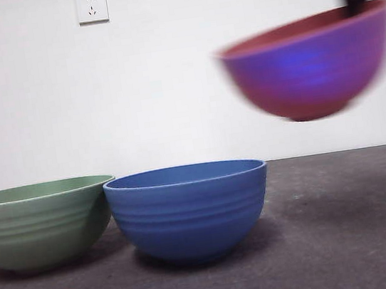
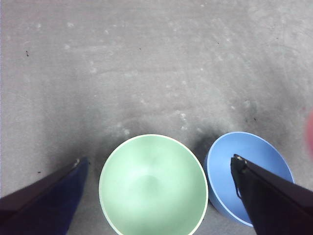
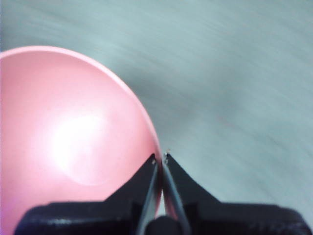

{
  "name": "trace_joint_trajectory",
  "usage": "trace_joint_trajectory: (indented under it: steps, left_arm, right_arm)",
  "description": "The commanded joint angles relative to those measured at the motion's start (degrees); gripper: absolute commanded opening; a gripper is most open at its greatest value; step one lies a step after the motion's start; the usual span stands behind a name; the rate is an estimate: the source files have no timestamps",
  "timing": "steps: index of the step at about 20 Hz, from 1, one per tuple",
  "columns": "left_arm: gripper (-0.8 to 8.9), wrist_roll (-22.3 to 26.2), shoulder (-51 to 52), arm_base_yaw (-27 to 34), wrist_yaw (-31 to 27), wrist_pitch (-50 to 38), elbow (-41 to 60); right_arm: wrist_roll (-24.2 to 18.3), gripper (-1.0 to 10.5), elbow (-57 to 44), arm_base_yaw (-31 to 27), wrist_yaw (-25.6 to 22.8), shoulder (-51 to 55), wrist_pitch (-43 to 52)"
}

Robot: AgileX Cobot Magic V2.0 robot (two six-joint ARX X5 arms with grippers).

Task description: Pick up the green bowl on the top,put the green bowl on the left,pick up the red bowl in the middle,put the red bowl on the right

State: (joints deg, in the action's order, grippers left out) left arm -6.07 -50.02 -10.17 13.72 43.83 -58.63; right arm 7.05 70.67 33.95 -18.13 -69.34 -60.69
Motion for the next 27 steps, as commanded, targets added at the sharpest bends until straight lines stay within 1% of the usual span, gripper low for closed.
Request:
trace_joint_trajectory:
  steps: [1, 2, 3, 5, 6, 9, 11, 13, 15, 18, 19, 21, 22, 24, 27]
  left_arm:
    - [4.89, -0.2, -0.09, -0.11, 0.0, -0.5, 0.02]
    - [4.89, -0.2, -0.09, -0.11, 0.02, -0.52, 0.02]
    - [4.89, -0.2, -0.09, -0.11, 0.02, -0.5, 0.02]
    - [4.89, -0.2, -0.09, -0.11, 0.04, -0.46, 0.02]
    - [4.89, -0.2, -0.09, -0.11, 0.04, -0.39, 0.02]
    - [4.89, -0.17, -0.09, -0.11, 0.07, 0.13, 0.02]
    - [4.89, -0.17, -0.09, -0.11, 0.07, 0.7, 0.02]
    - [4.89, -0.15, -0.09, -0.11, 0.07, 1.01, 0.02]
    - [4.89, -0.15, -0.09, -0.11, 0.07, 1.01, 0.02]
    - [4.89, -0.15, -0.09, -0.11, 0.11, 1.07, 0.02]
    - [4.89, -0.15, -0.09, -0.11, 0.11, 1.27, 0.02]
    - [4.89, 0.07, -0.09, -0.11, 0.11, 1.68, 0.02]
    - [4.89, 0.09, -0.09, -0.11, 0.09, 1.7, 0.02]
    - [4.88, 0.09, -0.09, -0.11, 0.09, 1.64, 0.02]
    - [4.22, 0.33, -0.09, -0.11, 0.07, 0.9, 0.02]
  right_arm:
    - [1.03, -0.1, -3.67, -4.2, 0.31, 1.66, 0.98]
    - [0.9, -0.1, -5.7, -6.01, 0.63, 1.75, 2.34]
    - [0.17, -0.1, -8.11, -7.85, 2.91, 1.68, 4.63]
    - [-0.98, -0.1, -13.33, -11.26, 11.58, 0.68, 12.96]
    - [-1.14, -0.1, -15.26, -12.66, 14.32, -0.22, 16.57]
    - [-1.25, -0.1, -16.09, -15.72, 15.12, -4.33, 20.59]
    - [-2.51, -0.1, -16.09, -17.33, 15.3, -6.56, 22.69]
    - [-3.04, -0.1, -16.09, -18.14, 15.98, -8.48, 23.17]
    - [-3.13, -0.1, -16.09, -18.58, 19.08, -10.58, 23.21]
    - [-3.54, 0.0, -16.09, -18.58, 19.71, -13.42, 23.76]
    - [-3.45, 0.2, -16.09, -18.56, 19.71, -13.81, 23.91]
    - [-2.71, 2.0, -16.09, -18.58, 19.47, -13.81, 24.33]
    - [-2.6, 2.6, -16.09, -18.58, 19.5, -13.4, 24.48]
    - [-2.62, 2.6, -16.09, -18.56, 19.52, -11.39, 25.11]
    - [-2.58, 2.5, -16.09, -17.86, 19.71, -4.0, 27.47]
